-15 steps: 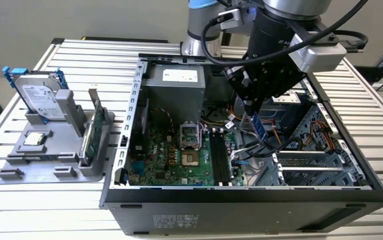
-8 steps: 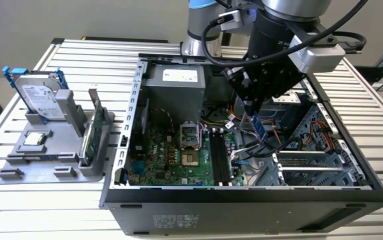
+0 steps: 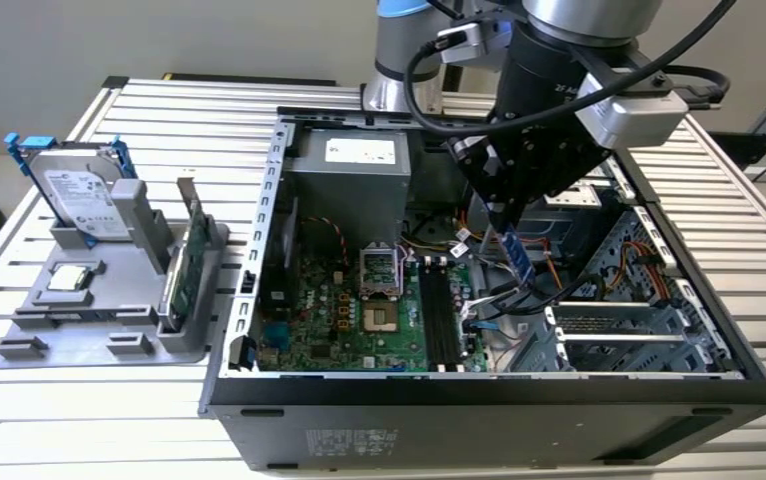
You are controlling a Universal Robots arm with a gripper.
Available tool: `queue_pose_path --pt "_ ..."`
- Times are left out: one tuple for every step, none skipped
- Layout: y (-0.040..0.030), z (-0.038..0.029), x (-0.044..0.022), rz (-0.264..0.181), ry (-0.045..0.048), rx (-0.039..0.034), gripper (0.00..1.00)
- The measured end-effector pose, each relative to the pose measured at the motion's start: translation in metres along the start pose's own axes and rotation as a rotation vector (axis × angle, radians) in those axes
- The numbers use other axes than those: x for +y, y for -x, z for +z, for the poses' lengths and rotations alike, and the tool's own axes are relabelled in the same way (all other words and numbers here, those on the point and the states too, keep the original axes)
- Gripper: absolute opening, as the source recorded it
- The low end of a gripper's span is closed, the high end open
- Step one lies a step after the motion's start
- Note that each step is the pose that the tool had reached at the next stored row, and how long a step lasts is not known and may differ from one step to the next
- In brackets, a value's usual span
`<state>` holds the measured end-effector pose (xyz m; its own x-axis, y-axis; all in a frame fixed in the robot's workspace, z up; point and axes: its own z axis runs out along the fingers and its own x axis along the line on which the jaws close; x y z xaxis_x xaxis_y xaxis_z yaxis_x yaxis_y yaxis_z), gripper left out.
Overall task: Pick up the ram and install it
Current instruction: 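Insert the ram into the slot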
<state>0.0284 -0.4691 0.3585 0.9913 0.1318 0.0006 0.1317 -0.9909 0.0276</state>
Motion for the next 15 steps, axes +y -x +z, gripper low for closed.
queue_pose_path --pt "-0.0001 0.0003 -0.0001 0.000 0.0001 -0.0001 0.00" --pt "-0.0002 0.0006 -0.0003 0.000 0.0003 -0.0001 0.00" --pt "-0.0003 0.0009 -0.0005 0.000 0.0004 -0.0001 0.00" --pt "-0.0005 0.0012 -0.0007 0.000 0.0005 -0.0001 0.00" --pt "-0.0008 0.0015 -0.0009 0.000 0.0006 -0.0001 0.00" --pt "-0.0010 0.0017 -0.0011 0.000 0.0007 -0.0001 0.00" --pt "-0.0013 0.0020 -0.0015 0.000 0.0008 -0.0002 0.00" --pt "-0.0016 0.0023 -0.0017 0.000 0.0007 -0.0001 0.00" --pt "-0.0019 0.0026 -0.0020 0.000 0.0008 -0.0002 0.00" --pt "-0.0021 0.0029 -0.0022 0.000 0.0009 -0.0001 0.00" --pt "-0.0024 0.0032 -0.0025 0.000 0.0011 -0.0002 0.00" --pt "-0.0026 0.0036 -0.0028 0.000 0.0011 -0.0002 0.00" --pt "-0.0029 0.0040 -0.0031 0.000 0.0014 -0.0002 0.00" --pt "-0.0031 0.0044 -0.0034 0.000 0.0015 -0.0002 0.00" --pt "-0.0033 0.0049 -0.0038 0.000 0.0018 -0.0003 0.00"
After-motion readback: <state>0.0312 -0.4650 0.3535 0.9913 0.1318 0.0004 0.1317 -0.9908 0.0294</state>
